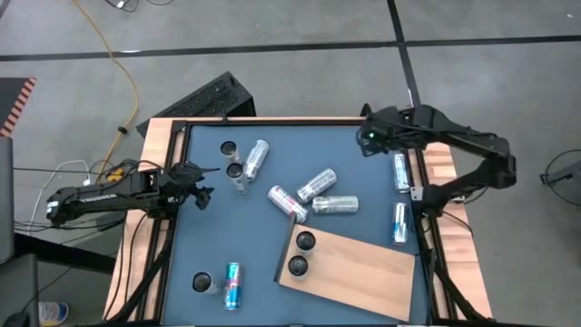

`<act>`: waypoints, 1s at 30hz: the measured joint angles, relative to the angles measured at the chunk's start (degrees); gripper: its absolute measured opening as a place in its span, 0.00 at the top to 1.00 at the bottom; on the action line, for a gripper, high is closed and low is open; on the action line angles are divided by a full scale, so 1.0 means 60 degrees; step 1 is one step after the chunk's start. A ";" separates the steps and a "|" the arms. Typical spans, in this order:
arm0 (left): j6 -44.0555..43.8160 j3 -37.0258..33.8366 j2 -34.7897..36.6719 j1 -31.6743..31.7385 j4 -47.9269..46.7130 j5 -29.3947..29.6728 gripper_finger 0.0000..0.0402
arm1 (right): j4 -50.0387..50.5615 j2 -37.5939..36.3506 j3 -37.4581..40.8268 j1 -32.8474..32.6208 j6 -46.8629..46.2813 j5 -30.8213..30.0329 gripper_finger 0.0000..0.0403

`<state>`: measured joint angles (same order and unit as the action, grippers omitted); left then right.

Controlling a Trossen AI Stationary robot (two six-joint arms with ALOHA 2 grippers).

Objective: Place canned beverage on shelf
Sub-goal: Adjust the top blue soda can

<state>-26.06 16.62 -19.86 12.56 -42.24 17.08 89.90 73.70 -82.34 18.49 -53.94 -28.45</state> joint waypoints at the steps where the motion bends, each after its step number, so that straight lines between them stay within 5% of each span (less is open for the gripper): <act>1: -0.0005 0.0000 0.0000 0.0001 0.0000 -0.0029 0.33 | 0.0031 -0.0256 0.0523 0.0264 -0.0087 0.0101 0.29; 9: -0.0011 0.0000 0.0000 0.0001 -0.0052 -0.0044 0.33 | -0.0094 -0.1013 0.3430 0.1793 -0.0593 0.0721 0.29; 17: -0.0015 0.0000 0.0000 0.0000 -0.0058 -0.0040 0.33 | -0.1652 -0.0983 0.5501 0.2071 -0.0683 0.1664 0.29; 30: -0.0018 0.0000 0.0000 0.0000 -0.0066 -0.0037 0.33 | -0.3552 -0.0953 0.6447 0.3015 -0.1424 0.1783 0.29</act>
<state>-26.17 16.62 -19.86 12.56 -42.63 16.86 68.58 67.98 -43.66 36.58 -62.48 -17.75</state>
